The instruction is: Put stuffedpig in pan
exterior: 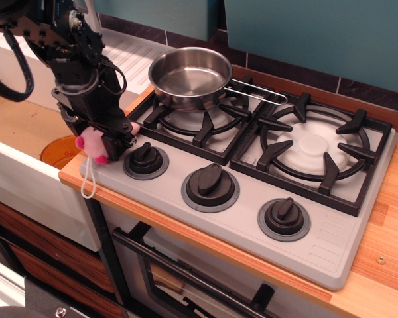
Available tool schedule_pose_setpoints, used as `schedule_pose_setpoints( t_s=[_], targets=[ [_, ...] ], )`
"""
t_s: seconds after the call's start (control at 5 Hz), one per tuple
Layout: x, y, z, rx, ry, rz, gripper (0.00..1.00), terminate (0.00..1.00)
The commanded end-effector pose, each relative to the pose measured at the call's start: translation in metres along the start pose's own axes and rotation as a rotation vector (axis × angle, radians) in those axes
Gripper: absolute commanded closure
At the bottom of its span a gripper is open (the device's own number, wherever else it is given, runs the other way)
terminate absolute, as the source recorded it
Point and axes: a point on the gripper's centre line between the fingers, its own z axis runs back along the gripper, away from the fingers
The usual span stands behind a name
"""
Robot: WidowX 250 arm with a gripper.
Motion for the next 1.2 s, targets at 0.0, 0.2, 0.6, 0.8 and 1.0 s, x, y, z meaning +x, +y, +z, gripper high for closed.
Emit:
schedule_pose_setpoints(
  t_s=[0.0, 0.2, 0.6, 0.8, 1.0],
  targets=[
    [0.023, 0.003, 0.035, 0.056, 0.029, 0.000, 1.00, 0.00],
    [0.041, 0.002, 0.064, 0.087, 0.061, -0.006, 1.00, 0.00],
    [0.082, -0.016, 0.112, 0.124, 0.079, -0.033, 1.00, 0.00],
    [0.098, -0.035, 0.117, 0.127, 0.074, -0.039, 1.00, 0.00],
    [0.109, -0.054, 0.107, 0.111, 0.052, -0.043, 1.00, 0.00]
  ],
)
